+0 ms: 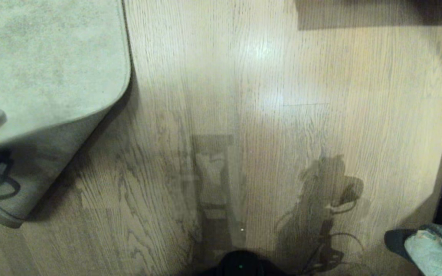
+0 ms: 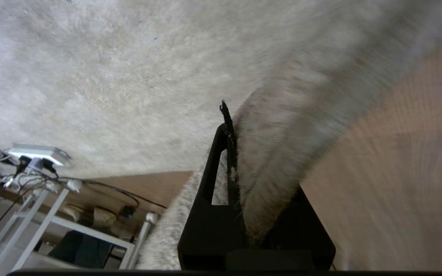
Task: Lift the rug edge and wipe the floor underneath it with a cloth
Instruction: Lift up the carpet
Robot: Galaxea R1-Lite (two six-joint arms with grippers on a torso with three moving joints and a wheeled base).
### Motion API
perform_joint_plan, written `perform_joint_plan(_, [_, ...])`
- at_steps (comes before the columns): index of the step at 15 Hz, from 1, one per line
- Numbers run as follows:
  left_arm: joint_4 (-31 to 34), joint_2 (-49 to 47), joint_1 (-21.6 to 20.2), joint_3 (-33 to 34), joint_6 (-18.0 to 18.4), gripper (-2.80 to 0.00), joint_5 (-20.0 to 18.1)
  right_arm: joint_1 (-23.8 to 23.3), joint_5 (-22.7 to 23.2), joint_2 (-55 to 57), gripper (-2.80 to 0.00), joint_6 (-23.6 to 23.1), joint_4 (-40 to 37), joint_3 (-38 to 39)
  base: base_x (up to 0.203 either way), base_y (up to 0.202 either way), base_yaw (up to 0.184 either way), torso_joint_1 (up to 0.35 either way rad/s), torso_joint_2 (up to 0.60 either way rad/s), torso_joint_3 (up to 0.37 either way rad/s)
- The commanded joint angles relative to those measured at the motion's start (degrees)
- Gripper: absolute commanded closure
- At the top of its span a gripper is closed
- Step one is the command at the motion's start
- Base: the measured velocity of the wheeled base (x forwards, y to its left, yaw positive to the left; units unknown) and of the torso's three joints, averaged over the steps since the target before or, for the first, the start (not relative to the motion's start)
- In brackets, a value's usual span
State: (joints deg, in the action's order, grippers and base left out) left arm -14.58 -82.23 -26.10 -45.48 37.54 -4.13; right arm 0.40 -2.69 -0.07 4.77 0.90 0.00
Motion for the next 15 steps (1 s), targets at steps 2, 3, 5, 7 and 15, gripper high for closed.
perform_joint_plan(2, [-0.1, -0.04, 0.0, 0.04, 0.17, 0.0, 0.09, 0.04, -0.12, 0.07, 0.0, 0.07, -0.02, 0.0, 0.0, 0.191, -0.002, 0.004, 0.01, 0.002])
perform_joint_plan(3, [-0.1, -0.04, 0.0, 0.04, 0.25, 0.0, 0.09, 0.04, -0.05, 0.07, 0.0, 0.07, -0.02, 0.0, 0.0, 0.192, -0.002, 0.0, 0.0, -0.001])
perform_joint_plan(5, [-0.1, -0.04, 0.0, 0.04, 0.25, 0.0, 0.09, 0.04, -0.08, 0.07, 0.0, 0.07, -0.02, 0.0, 0.0, 0.191, -0.002, 0.002, 0.0, 0.003])
perform_joint_plan(7, [-0.1, -0.04, 0.0, 0.04, 0.25, 0.0, 0.09, 0.04, -0.03, 0.07, 0.0, 0.07, -0.02, 0.0, 0.0, 0.193, -0.002, 0.002, 0.0, 0.004])
perform_joint_plan(15, [-0.1, 0.05, 0.0, 0.04, 0.25, 0.0, 0.0, 0.04, -0.05, 0.07, 0.0, 0.07, -0.02, 0.0, 0.0, 0.192, -0.003, 0.003, 0.0, 0.0])
